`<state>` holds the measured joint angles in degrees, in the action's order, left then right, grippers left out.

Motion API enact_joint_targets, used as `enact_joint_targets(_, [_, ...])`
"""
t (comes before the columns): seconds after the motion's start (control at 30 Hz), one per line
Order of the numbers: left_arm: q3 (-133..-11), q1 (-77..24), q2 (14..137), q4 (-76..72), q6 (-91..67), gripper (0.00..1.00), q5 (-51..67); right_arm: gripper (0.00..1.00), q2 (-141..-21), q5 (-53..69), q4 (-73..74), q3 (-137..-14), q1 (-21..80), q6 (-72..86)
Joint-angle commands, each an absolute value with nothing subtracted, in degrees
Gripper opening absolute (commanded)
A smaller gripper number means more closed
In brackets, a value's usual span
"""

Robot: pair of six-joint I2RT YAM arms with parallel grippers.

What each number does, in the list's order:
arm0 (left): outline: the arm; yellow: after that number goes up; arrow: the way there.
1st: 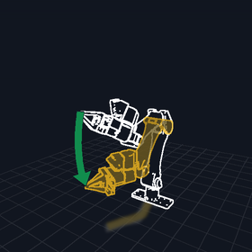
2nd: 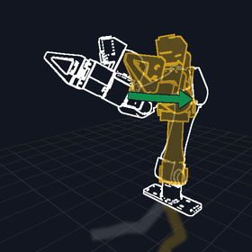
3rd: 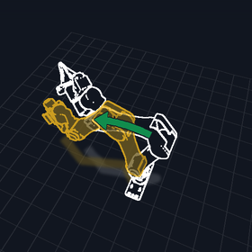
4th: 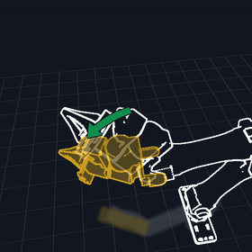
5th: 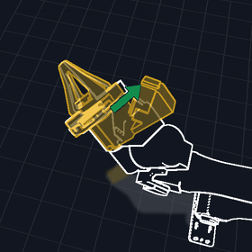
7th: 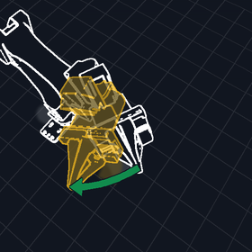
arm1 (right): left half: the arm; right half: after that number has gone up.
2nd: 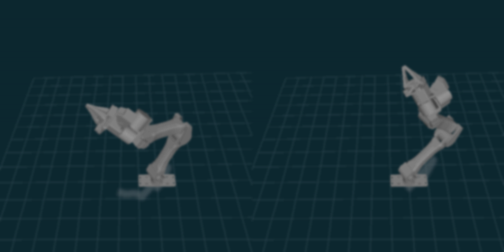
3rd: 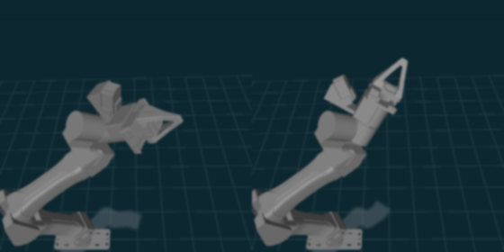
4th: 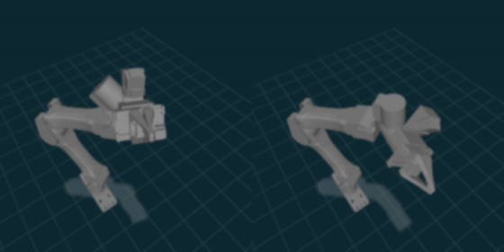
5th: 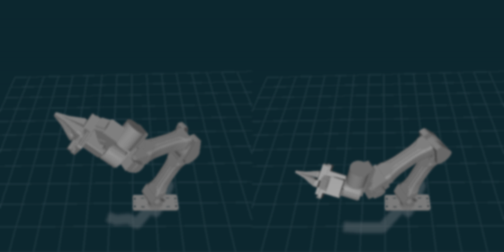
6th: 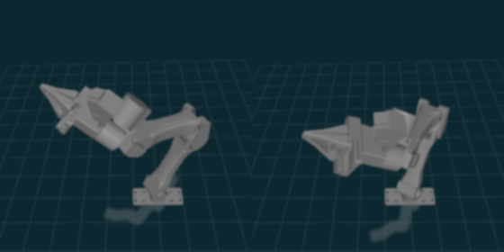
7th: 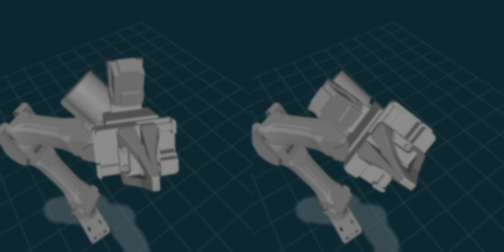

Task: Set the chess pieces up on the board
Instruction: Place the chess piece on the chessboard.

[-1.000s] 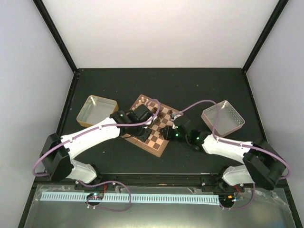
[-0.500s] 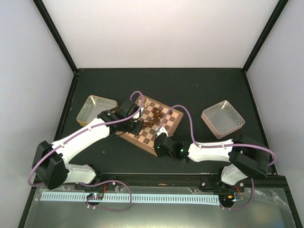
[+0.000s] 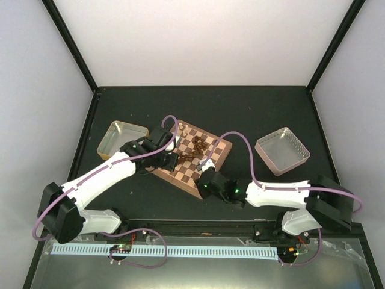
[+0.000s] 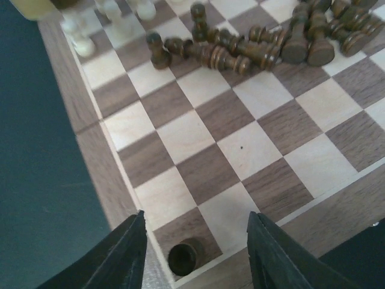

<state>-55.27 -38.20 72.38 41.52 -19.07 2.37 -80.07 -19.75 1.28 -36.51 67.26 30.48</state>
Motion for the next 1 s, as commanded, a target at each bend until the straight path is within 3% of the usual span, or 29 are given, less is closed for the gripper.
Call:
enact_joint_targets(0.0, [-55.6,-37.7,71.3,40.4,-19.2,0.02,3.1,0.5,-76.3,-16.5,5.2,-40.2,65.1,34.5])
enact_joint_targets(0.4, [-54.4,-38.7,72.6,39.3,-18.1,0.01,9.6,0.5,-72.8,-9.6,12.9,-40.1,55.5,47.2])
enact_joint_targets(0.77, [-55.1,-45.2,81.8,37.3,-21.1,0.02,3.5,0.51,-66.6,-9.0,13.6,-33.1,46.3,55.6])
enact_joint_targets(0.97, [-55.6,-47.5,86.4,36.3,-21.8,0.08,1.0,0.52,-65.7,-9.4,14.4,-32.6,45.9,55.2])
